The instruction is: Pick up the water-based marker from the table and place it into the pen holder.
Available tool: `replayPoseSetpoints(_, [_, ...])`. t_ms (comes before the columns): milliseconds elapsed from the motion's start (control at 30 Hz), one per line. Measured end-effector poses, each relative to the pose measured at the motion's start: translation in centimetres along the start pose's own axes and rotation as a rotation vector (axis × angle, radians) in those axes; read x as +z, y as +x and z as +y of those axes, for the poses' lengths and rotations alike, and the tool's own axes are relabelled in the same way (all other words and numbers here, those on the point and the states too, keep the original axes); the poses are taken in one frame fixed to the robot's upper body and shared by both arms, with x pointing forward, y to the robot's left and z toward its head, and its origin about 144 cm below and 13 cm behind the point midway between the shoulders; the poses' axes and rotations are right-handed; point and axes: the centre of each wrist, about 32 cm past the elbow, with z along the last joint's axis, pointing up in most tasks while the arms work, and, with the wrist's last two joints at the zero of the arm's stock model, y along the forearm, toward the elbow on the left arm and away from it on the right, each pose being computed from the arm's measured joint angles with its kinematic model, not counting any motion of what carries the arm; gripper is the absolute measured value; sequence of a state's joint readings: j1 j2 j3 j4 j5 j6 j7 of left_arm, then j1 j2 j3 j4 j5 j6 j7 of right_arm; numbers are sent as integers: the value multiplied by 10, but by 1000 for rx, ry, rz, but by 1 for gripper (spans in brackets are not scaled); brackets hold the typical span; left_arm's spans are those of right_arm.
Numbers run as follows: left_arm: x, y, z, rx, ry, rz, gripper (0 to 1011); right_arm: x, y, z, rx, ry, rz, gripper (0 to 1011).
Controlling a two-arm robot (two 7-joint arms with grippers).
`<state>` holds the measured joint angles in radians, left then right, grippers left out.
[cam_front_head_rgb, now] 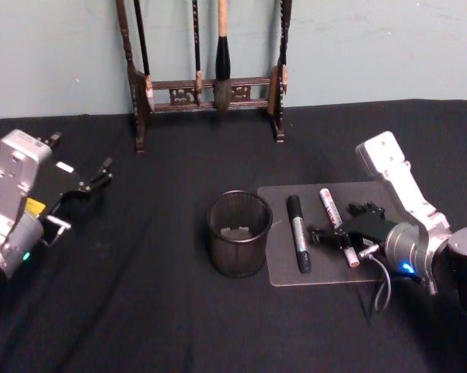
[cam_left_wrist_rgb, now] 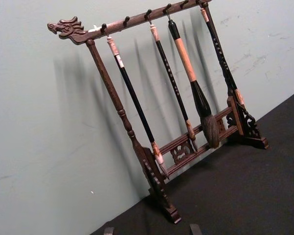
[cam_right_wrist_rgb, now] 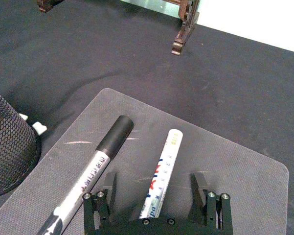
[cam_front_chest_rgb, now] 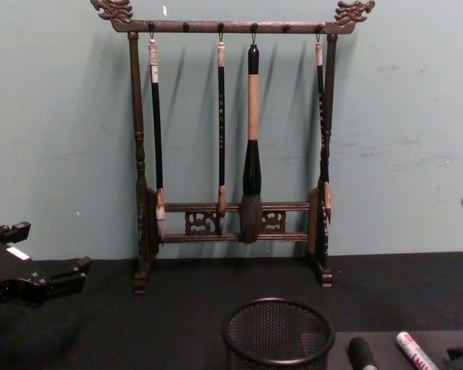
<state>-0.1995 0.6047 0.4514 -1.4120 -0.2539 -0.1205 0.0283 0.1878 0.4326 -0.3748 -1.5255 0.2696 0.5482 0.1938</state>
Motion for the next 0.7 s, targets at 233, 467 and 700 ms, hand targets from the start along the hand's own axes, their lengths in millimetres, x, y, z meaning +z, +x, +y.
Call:
replayPoseSetpoints(233, [0, 0, 0, 0, 0, 0, 1001, 0, 0, 0, -1, 0, 0, 1003])
replayPoseSetpoints(467, [0, 0, 0, 0, 0, 0, 1001, 0, 0, 0, -1, 1, 1, 969])
replayPoseSetpoints(700, [0, 0, 0, 0, 0, 0, 1001, 0, 0, 0, -1, 1, 1, 787])
